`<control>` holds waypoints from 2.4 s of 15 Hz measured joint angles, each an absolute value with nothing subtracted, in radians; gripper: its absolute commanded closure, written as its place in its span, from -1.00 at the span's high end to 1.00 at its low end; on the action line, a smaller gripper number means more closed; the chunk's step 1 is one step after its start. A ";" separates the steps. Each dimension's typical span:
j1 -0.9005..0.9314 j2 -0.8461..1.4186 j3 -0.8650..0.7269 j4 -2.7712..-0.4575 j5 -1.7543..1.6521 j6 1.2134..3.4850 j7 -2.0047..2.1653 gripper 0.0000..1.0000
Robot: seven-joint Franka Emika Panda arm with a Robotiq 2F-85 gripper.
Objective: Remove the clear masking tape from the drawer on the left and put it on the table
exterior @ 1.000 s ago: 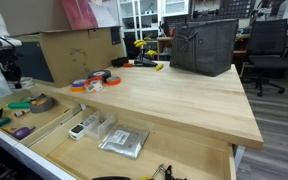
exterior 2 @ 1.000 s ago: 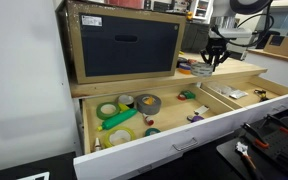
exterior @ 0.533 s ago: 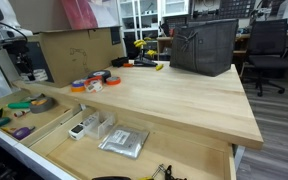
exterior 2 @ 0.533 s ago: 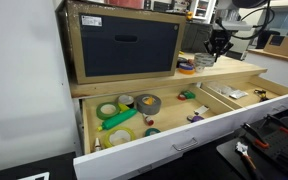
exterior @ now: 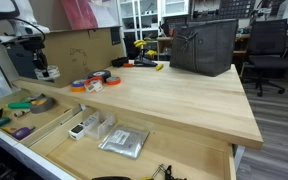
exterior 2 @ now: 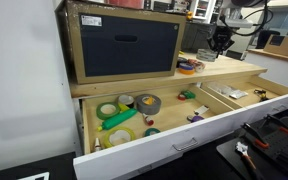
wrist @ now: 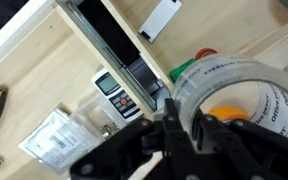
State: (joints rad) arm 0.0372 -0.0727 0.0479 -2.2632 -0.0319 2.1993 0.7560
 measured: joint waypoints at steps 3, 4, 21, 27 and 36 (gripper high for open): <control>0.021 -0.030 0.028 -2.203 -0.006 2.197 0.735 -0.92; 0.018 -0.016 0.024 -2.180 -0.002 2.194 0.734 -0.92; -0.003 0.108 -0.037 -1.962 0.054 2.160 0.847 -0.92; 0.001 0.108 -0.036 -1.944 0.054 2.160 0.888 -0.92; 0.005 0.108 -0.036 -1.942 0.054 2.161 0.910 -0.69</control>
